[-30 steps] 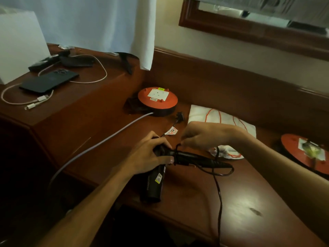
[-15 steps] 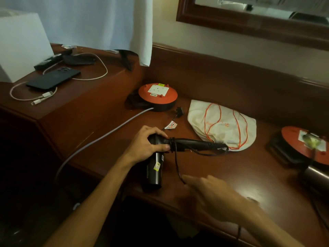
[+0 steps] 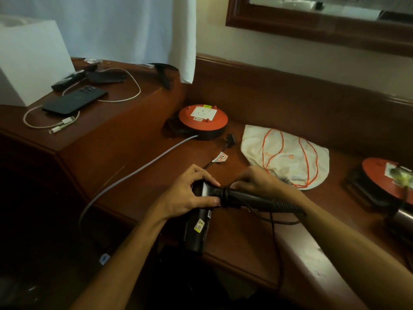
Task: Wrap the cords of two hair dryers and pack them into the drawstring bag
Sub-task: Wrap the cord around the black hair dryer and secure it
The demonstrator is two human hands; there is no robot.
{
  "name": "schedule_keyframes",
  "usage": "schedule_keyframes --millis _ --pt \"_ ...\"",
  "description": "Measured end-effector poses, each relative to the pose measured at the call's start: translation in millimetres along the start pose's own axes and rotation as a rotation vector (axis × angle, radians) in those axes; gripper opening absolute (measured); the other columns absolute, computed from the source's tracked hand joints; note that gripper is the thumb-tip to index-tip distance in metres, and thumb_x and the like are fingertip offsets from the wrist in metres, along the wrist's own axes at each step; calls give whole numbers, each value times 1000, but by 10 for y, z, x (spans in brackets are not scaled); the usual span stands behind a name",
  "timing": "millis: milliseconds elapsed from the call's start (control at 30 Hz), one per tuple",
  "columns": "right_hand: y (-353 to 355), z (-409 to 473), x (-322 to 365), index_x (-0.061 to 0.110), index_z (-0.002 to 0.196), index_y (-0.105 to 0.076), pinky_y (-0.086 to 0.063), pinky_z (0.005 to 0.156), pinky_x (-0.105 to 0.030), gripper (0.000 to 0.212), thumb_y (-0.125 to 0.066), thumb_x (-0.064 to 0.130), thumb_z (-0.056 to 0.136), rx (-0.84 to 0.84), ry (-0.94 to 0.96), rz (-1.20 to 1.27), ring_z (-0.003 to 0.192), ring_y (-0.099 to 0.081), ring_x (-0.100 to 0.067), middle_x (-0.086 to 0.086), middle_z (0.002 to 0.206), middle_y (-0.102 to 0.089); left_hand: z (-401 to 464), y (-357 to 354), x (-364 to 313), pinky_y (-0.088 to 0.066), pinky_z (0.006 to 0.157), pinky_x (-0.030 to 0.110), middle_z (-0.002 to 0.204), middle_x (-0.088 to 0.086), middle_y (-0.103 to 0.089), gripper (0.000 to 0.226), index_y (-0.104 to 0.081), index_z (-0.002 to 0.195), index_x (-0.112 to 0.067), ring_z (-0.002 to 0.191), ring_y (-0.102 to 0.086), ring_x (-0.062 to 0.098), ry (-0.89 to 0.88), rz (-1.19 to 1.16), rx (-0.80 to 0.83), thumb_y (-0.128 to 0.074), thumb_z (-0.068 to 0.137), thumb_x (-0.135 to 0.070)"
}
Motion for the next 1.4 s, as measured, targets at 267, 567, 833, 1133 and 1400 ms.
schedule_keyframes --millis 267,567,833,1133,1400 --pt "278 -51 229 9 75 -72 -41 52 -22 29 -65 24 97 4 -44 108 56 -56 -8 4 63 -63 226 -216 -140 -23 105 32 122 -9 -42 62 -53 130 -38 123 -32 14 7 704 137 -62 79 -72" --pt "470 -273 301 10 81 -70 -40 57 -34 28 -54 18 101 104 -80 97 59 -51 -15 -6 69 -61 141 -199 -101 -49 93 45 117 -8 -37 38 -48 122 -54 114 -37 14 122 518 52 -57 88 -68" --pt "712 -411 95 17 83 -77 -47 59 -41 23 -62 25 98 -91 -146 159 62 -59 -21 -9 73 -70 142 -147 -82 -41 91 35 114 -7 -37 38 -58 125 -52 111 -37 14 137 446 -23 -62 88 -62" --pt "422 -236 336 2 84 -73 -38 53 -24 25 -55 12 99 143 -108 115 55 -47 -8 0 65 -56 277 -369 -241 -44 91 43 113 -6 -37 47 -58 127 -55 113 -36 20 117 713 102 -63 82 -67" --pt "593 -448 298 12 103 -74 -43 51 -22 20 -55 16 101 202 -69 135 51 -57 -4 -1 64 -63 178 -204 -145 -43 98 46 117 -4 -32 45 -47 136 -61 111 -35 21 210 583 9 -55 91 -63"
Point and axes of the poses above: each hand's wrist, its own z-axis towards the middle knuckle, its own y-axis out of the back of the hand, x = y × z, the point moved 4 cm from there along z, towards the middle knuckle
